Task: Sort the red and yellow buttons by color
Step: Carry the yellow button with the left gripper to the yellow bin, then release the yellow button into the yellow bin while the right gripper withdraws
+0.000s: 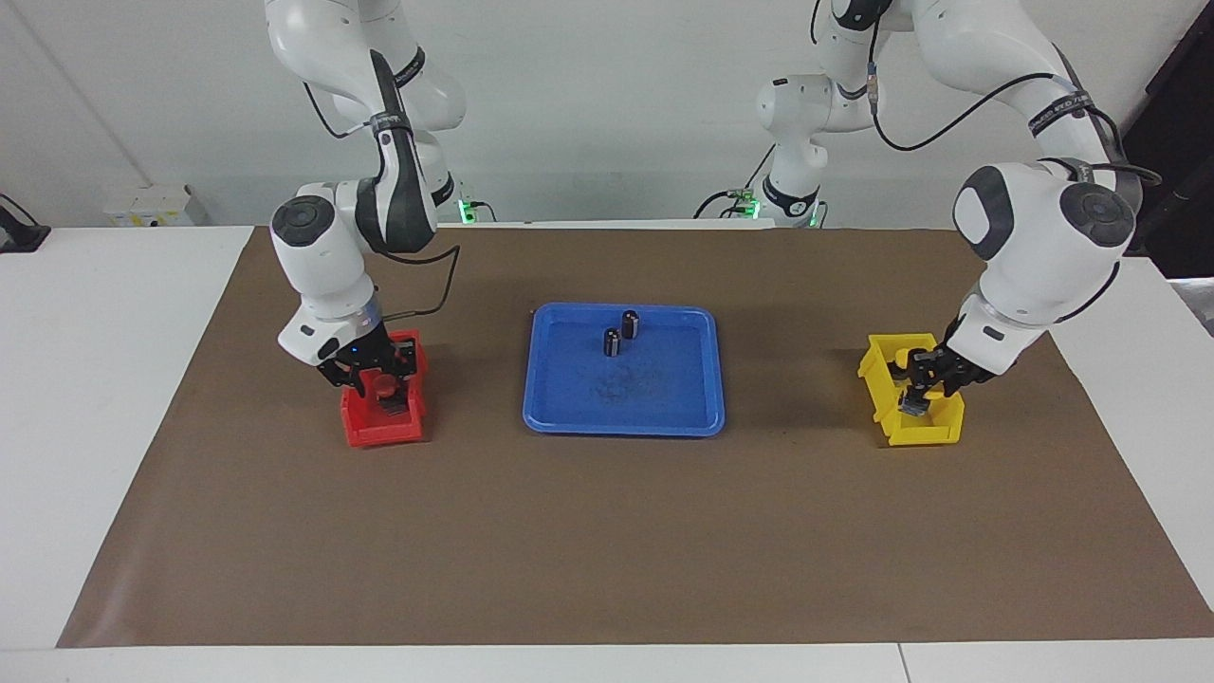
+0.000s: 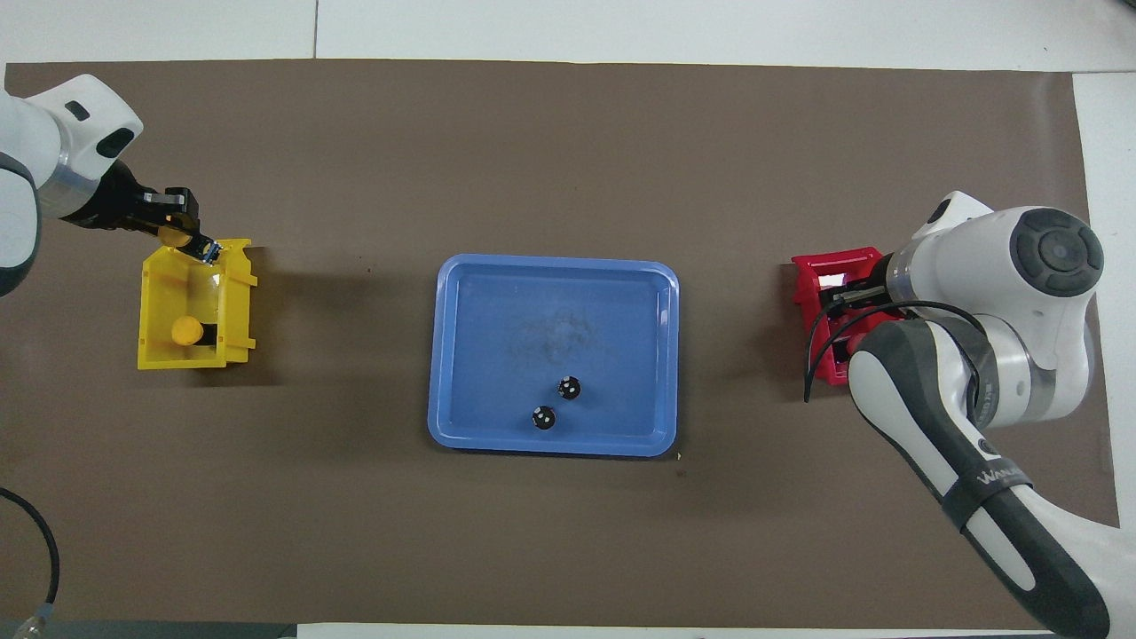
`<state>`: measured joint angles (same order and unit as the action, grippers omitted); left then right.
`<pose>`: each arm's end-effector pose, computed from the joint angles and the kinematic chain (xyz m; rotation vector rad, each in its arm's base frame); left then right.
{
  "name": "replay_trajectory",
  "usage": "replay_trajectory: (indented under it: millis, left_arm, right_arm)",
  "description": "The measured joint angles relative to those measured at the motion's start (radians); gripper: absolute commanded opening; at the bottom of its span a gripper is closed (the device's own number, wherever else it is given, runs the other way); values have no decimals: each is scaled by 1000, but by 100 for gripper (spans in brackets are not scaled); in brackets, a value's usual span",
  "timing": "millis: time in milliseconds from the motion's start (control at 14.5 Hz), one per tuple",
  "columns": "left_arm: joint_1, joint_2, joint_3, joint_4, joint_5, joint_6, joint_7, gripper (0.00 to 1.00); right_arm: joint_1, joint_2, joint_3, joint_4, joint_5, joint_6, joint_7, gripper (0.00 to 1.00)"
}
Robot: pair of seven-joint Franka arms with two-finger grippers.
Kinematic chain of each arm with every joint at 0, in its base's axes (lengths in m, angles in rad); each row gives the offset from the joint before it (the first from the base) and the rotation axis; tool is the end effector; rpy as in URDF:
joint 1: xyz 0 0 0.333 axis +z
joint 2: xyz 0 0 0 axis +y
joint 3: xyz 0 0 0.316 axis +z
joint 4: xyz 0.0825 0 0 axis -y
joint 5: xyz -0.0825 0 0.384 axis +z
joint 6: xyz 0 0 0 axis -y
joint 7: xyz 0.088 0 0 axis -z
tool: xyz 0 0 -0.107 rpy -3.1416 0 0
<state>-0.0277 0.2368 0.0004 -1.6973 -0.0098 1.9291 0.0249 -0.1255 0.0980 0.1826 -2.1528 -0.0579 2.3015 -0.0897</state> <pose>0.6298 -0.0179 0.4540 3.1316 -0.0763 -0.0078 0.5560 0.0296 0.3606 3.1003 0.2845 0.0813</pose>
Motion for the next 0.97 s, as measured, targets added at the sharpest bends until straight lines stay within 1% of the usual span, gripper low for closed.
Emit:
replay_trajectory:
  millis: [138, 207, 276, 345, 414, 483, 552, 759, 966]
  left_arm:
    - [24, -2, 0, -26, -11, 6, -5, 1]
    - [32, -6, -1, -50, -12, 28, -15, 1]
    - [36, -14, -1, -85, -13, 69, -34, 1]
    - [36, -23, -1, -119, -13, 106, -53, 1]
    - [36, -32, -2, -150, -14, 137, -66, 1]
    - [36, -40, -3, -175, -14, 162, -73, 1]
    - [36, -46, -4, -193, -14, 180, -77, 2]
    - [36, -51, -4, -238, -14, 241, -86, 2]
    - [38, -50, -3, -266, -14, 276, -94, 1]
  right_arm:
    - [1, -1, 2, 88, 0, -128, 0, 72]
    - [2, -3, 4, 140, 0, -194, -1, 73]
    - [2, -8, 5, 183, 0, -252, -1, 76]
    - [3, -15, 6, 212, 1, -293, -1, 80]
    - [4, -22, 8, 237, 1, -326, -1, 90]
    - [5, -28, 9, 263, 2, -362, -1, 96]
    - [5, -31, 10, 293, 2, -403, -1, 99]
    - [4, -36, 10, 408, 28, -538, -1, 99]
    - [-2, -37, 3, 539, 39, -678, -1, 99]
